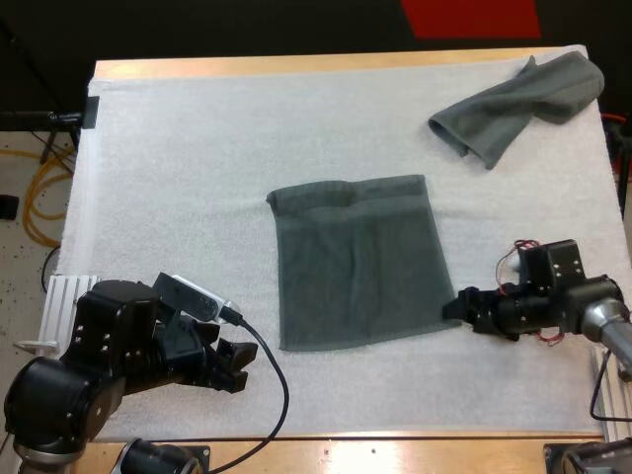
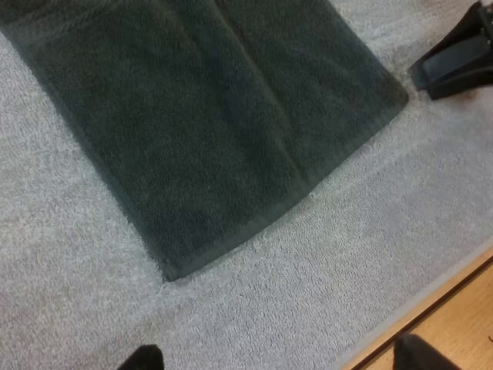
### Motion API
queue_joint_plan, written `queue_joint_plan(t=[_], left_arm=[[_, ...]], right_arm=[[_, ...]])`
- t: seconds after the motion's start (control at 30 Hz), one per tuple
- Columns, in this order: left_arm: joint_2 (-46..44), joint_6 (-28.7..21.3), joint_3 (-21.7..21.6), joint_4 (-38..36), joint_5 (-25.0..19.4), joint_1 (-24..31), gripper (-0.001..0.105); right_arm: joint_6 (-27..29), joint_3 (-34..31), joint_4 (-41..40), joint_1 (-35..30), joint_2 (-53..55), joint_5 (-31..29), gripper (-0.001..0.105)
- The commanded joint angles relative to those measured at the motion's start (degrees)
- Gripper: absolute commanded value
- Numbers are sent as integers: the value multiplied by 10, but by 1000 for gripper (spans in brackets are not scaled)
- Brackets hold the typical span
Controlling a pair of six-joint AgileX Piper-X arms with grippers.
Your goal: Pick towel from pile fold and stack
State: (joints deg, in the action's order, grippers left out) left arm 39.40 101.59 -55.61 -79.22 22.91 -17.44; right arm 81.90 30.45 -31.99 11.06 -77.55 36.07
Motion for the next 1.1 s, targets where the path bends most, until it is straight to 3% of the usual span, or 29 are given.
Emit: queue_joint_plan(t=[0.0,0.37,0.53,0.6,0.67,0.7,0.77,0.83,0.97,1.07], left_arm=[[-1,2,-1,-2,6,-4,59],[-1,2,-1,-2,6,-4,59],[-1,2,-1,-2,6,-4,59],[-1,2,-1,-2,6,-4,59],[-1,2,-1,-2,6,-4,59],[-1,1,-1,-2,6,-4,59],[-1,-1,-1,-2,6,-4,59],[-1,-1,0,4,6,-4,59],[-1,4,20,47,6,-4,59],[5,41,51,87,8,-4,59]], right_arm=[[1,1,11,-2,-6,19,67],[-12,1,59,-2,-68,75,67],[-32,1,70,-2,-86,75,66],[-36,1,76,-2,-88,66,57],[-37,1,76,-2,-88,44,38],[-37,1,76,-2,-88,40,34],[-37,1,76,-2,-88,32,11],[-37,1,76,-2,-88,31,0],[-32,1,76,-2,-88,9,0],[-32,1,76,-2,-88,6,0]])
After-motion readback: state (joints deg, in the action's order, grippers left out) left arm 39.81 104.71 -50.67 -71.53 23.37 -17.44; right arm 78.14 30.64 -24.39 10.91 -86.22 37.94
